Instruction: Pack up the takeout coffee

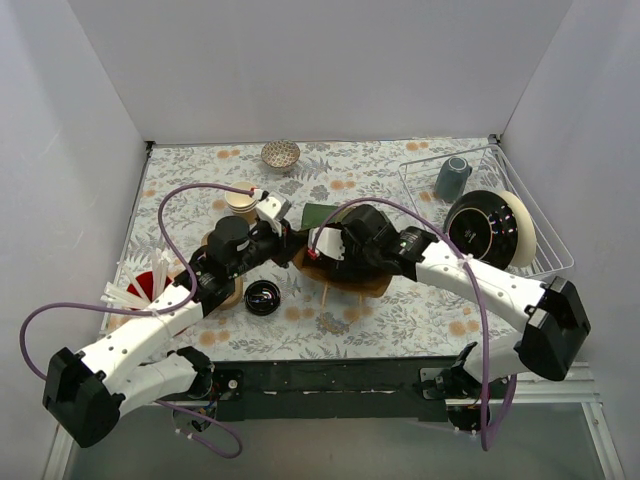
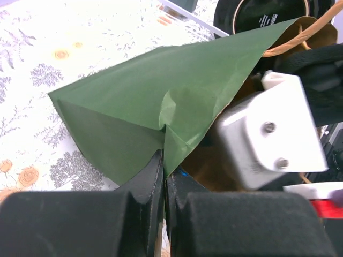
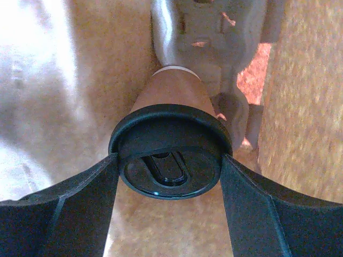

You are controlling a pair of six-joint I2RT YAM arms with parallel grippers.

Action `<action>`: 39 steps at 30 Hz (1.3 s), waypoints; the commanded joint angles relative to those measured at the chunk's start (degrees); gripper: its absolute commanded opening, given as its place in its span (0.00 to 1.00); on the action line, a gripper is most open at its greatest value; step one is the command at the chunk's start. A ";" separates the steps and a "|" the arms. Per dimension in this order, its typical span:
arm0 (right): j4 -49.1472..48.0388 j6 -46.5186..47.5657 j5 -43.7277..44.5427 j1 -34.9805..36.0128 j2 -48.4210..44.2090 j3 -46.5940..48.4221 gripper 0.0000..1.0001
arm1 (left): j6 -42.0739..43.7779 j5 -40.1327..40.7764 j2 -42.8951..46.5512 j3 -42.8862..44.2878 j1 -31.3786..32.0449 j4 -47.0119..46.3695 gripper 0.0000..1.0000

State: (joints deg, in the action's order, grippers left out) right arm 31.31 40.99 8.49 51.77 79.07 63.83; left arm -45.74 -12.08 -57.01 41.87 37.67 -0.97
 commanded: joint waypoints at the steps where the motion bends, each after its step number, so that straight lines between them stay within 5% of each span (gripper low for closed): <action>1: -8.27 1.28 2.83 0.26 3.01 -1.08 0.35 | -1.81 -2.25 0.24 1.64 0.21 -0.17 0.00; 13: -16.37 -0.83 17.96 0.44 6.98 -1.87 0.35 | -4.54 -3.57 0.68 1.64 0.21 0.71 0.00; 30: -13.47 2.68 3.92 -2.81 -6.72 -8.90 0.35 | 2.75 -2.87 2.08 -1.09 0.21 4.58 0.00; 39: -9.87 6.47 2.67 -5.19 -6.39 -7.59 0.34 | 2.05 -3.57 2.78 -2.58 0.21 3.08 0.00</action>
State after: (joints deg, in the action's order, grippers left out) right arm 20.10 45.87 11.62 47.27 73.10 54.52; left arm -44.34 -14.61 -56.07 40.42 37.74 1.78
